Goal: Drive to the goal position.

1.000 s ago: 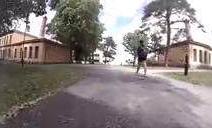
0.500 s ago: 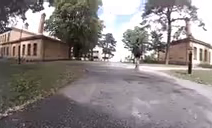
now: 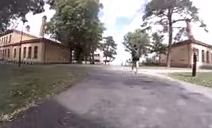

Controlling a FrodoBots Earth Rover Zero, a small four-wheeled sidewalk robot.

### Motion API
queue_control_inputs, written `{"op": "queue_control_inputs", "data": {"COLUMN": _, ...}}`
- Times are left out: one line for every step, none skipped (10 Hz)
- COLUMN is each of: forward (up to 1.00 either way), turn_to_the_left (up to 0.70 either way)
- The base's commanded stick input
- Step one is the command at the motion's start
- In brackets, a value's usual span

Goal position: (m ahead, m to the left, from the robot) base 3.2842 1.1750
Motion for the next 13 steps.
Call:
{"op": "queue_control_inputs", "data": {"forward": 0.70, "turn_to_the_left": 0.00}}
{"op": "queue_control_inputs", "data": {"forward": 0.70, "turn_to_the_left": 0.00}}
{"op": "queue_control_inputs", "data": {"forward": 0.70, "turn_to_the_left": 0.00}}
{"op": "queue_control_inputs", "data": {"forward": 0.70, "turn_to_the_left": 0.00}}
{"op": "queue_control_inputs", "data": {"forward": 0.70, "turn_to_the_left": 0.00}}
{"op": "queue_control_inputs", "data": {"forward": 0.70, "turn_to_the_left": 0.00}}
{"op": "queue_control_inputs", "data": {"forward": 0.70, "turn_to_the_left": 0.00}}
{"op": "queue_control_inputs", "data": {"forward": 0.70, "turn_to_the_left": 0.00}}
{"op": "queue_control_inputs", "data": {"forward": 0.70, "turn_to_the_left": 0.00}}
{"op": "queue_control_inputs", "data": {"forward": 0.70, "turn_to_the_left": 0.00}}
{"op": "queue_control_inputs", "data": {"forward": 0.70, "turn_to_the_left": 0.00}}
{"op": "queue_control_inputs", "data": {"forward": 0.70, "turn_to_the_left": 0.00}}
{"op": "queue_control_inputs", "data": {"forward": 0.70, "turn_to_the_left": 0.00}}
